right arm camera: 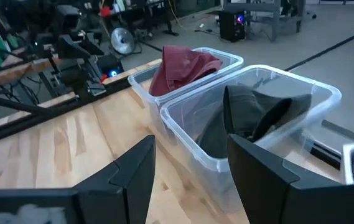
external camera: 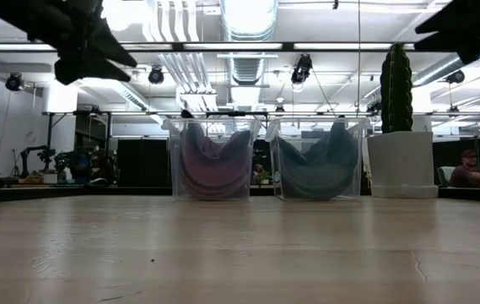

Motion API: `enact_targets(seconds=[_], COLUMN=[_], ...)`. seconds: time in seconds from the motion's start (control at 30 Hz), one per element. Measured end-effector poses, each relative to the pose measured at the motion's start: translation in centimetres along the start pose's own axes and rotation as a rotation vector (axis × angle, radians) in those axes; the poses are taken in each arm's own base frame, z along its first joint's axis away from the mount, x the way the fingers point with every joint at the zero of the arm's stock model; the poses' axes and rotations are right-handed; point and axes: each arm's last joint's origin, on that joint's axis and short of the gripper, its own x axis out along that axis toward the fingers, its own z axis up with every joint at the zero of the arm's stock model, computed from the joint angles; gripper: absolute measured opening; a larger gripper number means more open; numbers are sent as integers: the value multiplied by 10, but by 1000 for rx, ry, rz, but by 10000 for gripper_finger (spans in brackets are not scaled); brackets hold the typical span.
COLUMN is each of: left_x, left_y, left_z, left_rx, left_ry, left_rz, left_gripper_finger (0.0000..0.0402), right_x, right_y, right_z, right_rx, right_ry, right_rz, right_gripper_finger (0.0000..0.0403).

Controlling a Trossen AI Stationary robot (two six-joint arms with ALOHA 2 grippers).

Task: Pick & Place hat
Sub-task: Return to Home Position

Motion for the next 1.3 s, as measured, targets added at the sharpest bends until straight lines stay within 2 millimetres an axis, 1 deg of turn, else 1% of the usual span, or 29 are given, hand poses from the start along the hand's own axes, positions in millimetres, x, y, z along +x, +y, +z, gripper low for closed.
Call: enact_targets(seconds=[0.07,0.17,0.3,0.4,0.5,0.6,0.7,0.8,0.93,1.03,1.13,1.3], left_x=[-1,0,2,4,7,9,12,15,15,16,17,18], left_y=[3,7,9,7,2,1,4,9,11,13,15,15], left_z=[-5,-13,-19,-22,-22,-27,-38,-50,-59,-64,-69,-72], left_rx=[14,11,10,77,111,137,123,95,88,86,86,108], left_ry=[2,9,22,17,-82,-188,-220,-213,-225,-236,-235,-229], left_rz=[3,8,9,-59,-199,-310,-328,-343,-402,-416,-422,-442], left_gripper_finger=[204,204,204,204,204,204,204,204,204,204,204,204], right_x=[-5,-10,-12,-7,1,8,10,12,14,20,27,39], right_y=[-6,-13,-17,-14,-9,-5,-2,-1,0,4,9,11], right_z=[-6,-13,-24,-27,-31,-37,-39,-41,-42,-45,-53,-70], right_rx=[31,130,149,155,125,72,48,50,69,72,76,83], right_ry=[-9,-34,-39,-43,-54,-64,-91,-93,-113,-147,-167,-165], right_rz=[4,17,82,99,119,167,230,244,253,308,378,400], right_gripper_finger=[192,192,192,192,192,192,192,192,192,192,192,192])
